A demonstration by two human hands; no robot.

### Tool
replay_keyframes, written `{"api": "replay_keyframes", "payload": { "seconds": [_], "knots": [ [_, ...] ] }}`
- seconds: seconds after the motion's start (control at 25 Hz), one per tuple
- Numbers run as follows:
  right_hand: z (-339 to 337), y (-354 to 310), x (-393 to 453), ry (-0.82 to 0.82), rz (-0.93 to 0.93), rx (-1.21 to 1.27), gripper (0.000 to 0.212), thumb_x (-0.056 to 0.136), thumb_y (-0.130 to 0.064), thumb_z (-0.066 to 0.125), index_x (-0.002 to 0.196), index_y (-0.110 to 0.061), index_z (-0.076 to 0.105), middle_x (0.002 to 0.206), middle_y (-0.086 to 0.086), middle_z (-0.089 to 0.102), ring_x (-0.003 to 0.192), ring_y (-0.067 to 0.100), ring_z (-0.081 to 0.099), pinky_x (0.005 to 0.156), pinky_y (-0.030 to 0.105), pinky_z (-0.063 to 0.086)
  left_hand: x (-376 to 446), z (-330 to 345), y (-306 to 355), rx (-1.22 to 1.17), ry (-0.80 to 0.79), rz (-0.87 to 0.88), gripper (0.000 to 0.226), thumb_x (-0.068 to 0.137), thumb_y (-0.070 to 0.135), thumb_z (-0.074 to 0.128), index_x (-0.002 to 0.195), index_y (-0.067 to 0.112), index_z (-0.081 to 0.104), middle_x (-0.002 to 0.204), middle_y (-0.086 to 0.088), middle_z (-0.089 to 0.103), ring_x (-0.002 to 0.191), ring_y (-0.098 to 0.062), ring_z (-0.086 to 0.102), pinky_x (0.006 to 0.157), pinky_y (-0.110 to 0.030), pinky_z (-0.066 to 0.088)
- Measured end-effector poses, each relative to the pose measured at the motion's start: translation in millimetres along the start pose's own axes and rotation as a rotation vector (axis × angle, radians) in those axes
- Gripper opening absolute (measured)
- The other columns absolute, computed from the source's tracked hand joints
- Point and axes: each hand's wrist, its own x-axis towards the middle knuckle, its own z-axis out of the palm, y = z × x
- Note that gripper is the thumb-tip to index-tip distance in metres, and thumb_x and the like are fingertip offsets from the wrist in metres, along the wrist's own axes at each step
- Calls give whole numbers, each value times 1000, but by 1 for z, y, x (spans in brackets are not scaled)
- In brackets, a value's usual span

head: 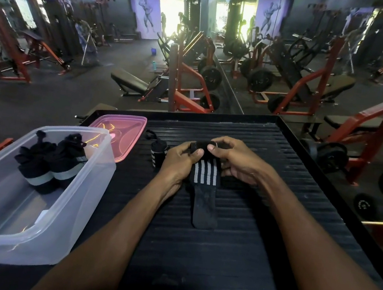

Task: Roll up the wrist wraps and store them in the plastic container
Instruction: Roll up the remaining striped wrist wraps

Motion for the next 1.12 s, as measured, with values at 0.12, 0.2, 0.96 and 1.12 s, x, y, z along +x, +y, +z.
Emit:
{"api": "replay_keyframes", "payload": {
  "seconds": [0.12, 0.2, 0.96, 1.12],
  "knots": [
    [1, 2, -2, -6, -2, -77, 17, 99, -21, 62, 112, -10, 64, 102, 13, 72, 89, 26, 72, 84, 51, 60, 1, -1, 0, 40, -31, 7, 25, 90, 10, 71, 114, 16, 72, 107, -4, 77, 104, -18, 72, 94, -32, 55],
    [1, 4, -1, 42, -61, -108, 13, 97, -11, 63, 109, -11, 67, 103, 17, 72, 91, 29, 73, 81, 51, 60, -2, 1, 1, 56, -27, -24, 24, 89, 23, 74, 113, 20, 73, 108, -2, 76, 103, -16, 72, 88, -30, 56],
    [7, 0, 1, 15, -93, 111, 20, 92, 0, 66, 112, -5, 66, 103, 17, 68, 93, 29, 66, 86, 51, 53, 3, 0, -1, -96, 38, -21, 20, 90, 5, 70, 109, 11, 72, 96, -7, 77, 93, -21, 73, 84, -34, 59],
    [7, 3, 3, 58, -118, 61, 16, 95, 1, 62, 109, -2, 67, 98, 15, 67, 92, 24, 67, 78, 38, 58, 3, 2, 0, -153, -4, -50, 23, 90, 3, 69, 110, 14, 71, 101, -8, 77, 98, -22, 73, 86, -37, 59]
  ]
}}
